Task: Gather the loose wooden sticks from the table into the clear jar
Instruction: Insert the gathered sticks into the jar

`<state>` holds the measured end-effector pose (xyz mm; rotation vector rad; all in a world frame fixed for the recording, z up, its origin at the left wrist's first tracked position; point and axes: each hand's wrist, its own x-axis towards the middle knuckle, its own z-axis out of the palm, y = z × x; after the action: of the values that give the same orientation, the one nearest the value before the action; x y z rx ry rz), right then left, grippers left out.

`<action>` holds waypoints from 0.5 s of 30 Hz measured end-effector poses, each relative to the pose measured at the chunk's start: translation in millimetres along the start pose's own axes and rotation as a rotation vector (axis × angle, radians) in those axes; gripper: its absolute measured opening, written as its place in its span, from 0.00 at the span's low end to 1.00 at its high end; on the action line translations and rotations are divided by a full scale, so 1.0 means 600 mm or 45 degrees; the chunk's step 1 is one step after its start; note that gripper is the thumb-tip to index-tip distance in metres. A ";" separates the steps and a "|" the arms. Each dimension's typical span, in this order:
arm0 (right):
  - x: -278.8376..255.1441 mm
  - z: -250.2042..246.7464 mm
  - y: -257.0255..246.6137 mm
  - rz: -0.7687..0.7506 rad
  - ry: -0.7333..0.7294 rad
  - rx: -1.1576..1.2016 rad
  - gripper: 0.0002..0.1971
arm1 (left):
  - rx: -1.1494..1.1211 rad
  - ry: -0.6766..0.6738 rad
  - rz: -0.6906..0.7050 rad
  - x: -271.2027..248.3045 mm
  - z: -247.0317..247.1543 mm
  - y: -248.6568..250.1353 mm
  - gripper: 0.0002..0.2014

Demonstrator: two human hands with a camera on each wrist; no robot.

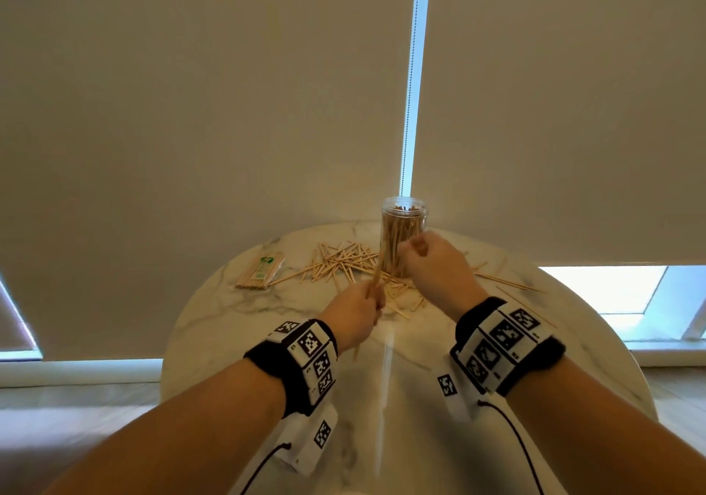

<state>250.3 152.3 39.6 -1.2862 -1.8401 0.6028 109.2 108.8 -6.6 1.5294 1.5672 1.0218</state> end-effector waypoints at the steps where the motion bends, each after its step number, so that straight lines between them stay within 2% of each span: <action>1: 0.008 -0.004 -0.004 -0.012 0.083 -0.031 0.11 | -0.004 -0.077 -0.010 -0.004 0.004 0.004 0.15; 2: 0.014 -0.006 -0.006 -0.009 0.076 -0.063 0.11 | -0.013 -0.155 -0.016 -0.010 0.009 0.010 0.14; 3: 0.015 -0.006 -0.008 -0.007 -0.008 -0.106 0.13 | -0.011 -0.222 -0.022 -0.015 0.014 0.016 0.14; 6: 0.007 0.010 -0.006 0.050 -0.405 -0.065 0.21 | 0.125 -0.317 0.042 -0.021 0.025 0.032 0.10; 8: 0.000 0.022 -0.001 0.075 -0.560 -0.014 0.19 | 0.304 -0.341 0.088 -0.015 0.026 0.028 0.08; 10: 0.002 0.031 0.005 0.033 -0.560 -0.043 0.19 | 0.492 -0.323 0.088 -0.008 0.019 0.023 0.13; 12: 0.017 0.028 0.016 0.028 -0.412 -0.082 0.20 | 0.565 -0.242 0.058 0.007 0.000 0.023 0.15; 14: 0.044 0.012 0.037 0.133 -0.271 -0.165 0.21 | 0.582 -0.130 0.015 0.032 -0.035 0.024 0.18; 15: 0.059 0.002 0.052 0.207 -0.272 -0.274 0.21 | 0.660 -0.076 -0.004 0.051 -0.056 0.021 0.18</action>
<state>260.2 196.8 27.4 -1.5767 -2.0311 0.6650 83.0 137.0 20.5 1.8725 1.8845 0.5806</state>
